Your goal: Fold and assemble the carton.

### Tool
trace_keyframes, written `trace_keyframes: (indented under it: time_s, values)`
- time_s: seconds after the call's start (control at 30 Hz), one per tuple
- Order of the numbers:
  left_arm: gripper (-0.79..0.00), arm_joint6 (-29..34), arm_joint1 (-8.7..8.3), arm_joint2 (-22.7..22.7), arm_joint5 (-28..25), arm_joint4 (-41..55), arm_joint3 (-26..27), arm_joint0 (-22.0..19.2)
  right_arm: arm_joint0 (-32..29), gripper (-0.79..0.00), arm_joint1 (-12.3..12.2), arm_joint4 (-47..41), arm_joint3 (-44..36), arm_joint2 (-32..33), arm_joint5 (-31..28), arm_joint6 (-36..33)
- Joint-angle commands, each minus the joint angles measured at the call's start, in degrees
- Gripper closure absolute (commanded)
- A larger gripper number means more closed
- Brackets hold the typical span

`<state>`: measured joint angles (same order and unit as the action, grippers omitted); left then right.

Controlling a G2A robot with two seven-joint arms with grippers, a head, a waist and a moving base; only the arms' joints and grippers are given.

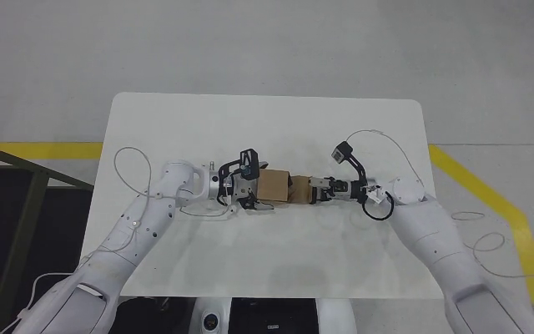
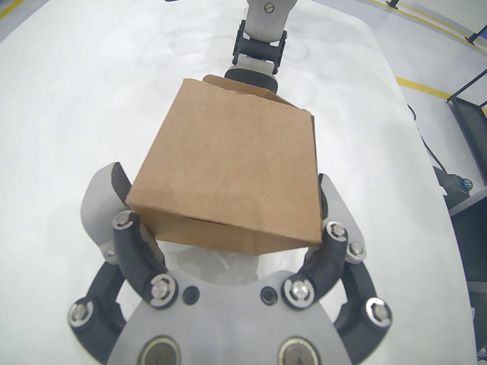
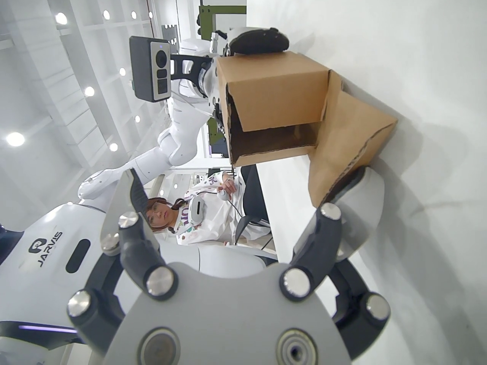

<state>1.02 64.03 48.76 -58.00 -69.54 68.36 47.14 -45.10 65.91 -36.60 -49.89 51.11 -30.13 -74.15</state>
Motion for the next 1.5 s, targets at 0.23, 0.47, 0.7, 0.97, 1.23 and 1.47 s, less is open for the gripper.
trace_keyframes:
  time_s: [0.23,0.47,0.7,0.97,1.23,1.47]
  values:
    - [-0.785,-0.04,-0.01,-0.12,0.00,0.03,-0.10,-0.02,-0.04,-0.785,-0.03,-2.34,-1.94,0.45,-0.35,0.34]
    - [-0.785,0.13,-0.03,-0.22,0.00,0.15,-0.08,-0.05,-0.46,-0.785,-0.67,-2.79,-3.67,1.60,-0.34,0.33]
    - [-0.785,0.32,-0.06,-0.46,0.00,0.28,-0.04,-0.16,-0.69,-0.785,-0.73,-2.42,-8.32,0.88,0.06,-0.07]
    - [-0.785,0.32,-0.12,-0.64,0.00,0.45,-0.10,-0.31,0.58,-0.785,0.18,-2.38,-7.78,-1.36,-0.19,0.18]
    - [-0.785,0.33,-0.15,-0.76,0.00,0.63,-0.22,-0.35,1.08,-0.785,0.74,-1.79,-7.09,-2.77,-0.66,0.65]
    - [-0.785,0.35,-0.15,-0.86,0.00,0.72,-0.31,-0.42,2.10,-0.354,1.01,1.06,-7.19,-4.02,-1.42,1.41]
